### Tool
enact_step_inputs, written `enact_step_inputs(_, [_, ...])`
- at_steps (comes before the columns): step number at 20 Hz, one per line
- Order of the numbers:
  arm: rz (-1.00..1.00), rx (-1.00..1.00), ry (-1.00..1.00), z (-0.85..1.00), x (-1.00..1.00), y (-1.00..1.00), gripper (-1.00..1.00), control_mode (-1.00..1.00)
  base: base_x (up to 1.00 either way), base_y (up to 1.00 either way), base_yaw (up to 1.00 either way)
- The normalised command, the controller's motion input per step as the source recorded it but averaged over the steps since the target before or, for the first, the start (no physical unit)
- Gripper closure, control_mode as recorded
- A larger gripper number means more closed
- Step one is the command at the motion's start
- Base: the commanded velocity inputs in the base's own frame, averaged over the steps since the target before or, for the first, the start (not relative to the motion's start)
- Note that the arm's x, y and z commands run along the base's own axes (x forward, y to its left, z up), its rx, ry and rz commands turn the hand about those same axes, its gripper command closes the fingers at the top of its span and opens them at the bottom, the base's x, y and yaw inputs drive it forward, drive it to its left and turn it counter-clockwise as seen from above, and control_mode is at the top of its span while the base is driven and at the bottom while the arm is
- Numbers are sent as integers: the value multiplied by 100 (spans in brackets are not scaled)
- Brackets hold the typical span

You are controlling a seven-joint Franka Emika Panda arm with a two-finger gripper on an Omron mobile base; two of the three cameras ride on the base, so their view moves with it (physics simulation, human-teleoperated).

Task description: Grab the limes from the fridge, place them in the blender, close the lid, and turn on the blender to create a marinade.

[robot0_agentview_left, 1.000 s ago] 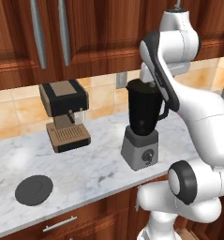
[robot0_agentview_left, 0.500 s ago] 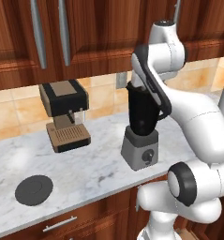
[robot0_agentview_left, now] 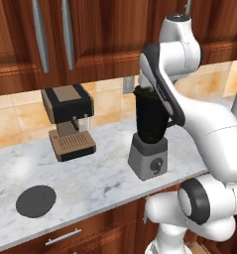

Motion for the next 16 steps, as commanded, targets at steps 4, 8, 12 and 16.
enact_step_inputs(4, [0, 0, -17, 34, -98, 23, -100, -100, 0, 0, 0])
enact_step_inputs(8, [0, 0, -20, 1, -100, 8, -100, -100, 0, 0, 0])
enact_step_inputs(12, [0, 1, -16, -35, -100, 0, -100, -100, 0, 0, 0])
enact_step_inputs(16, [0, 28, -27, -52, -100, -23, -100, -100, 0, 0, 0])
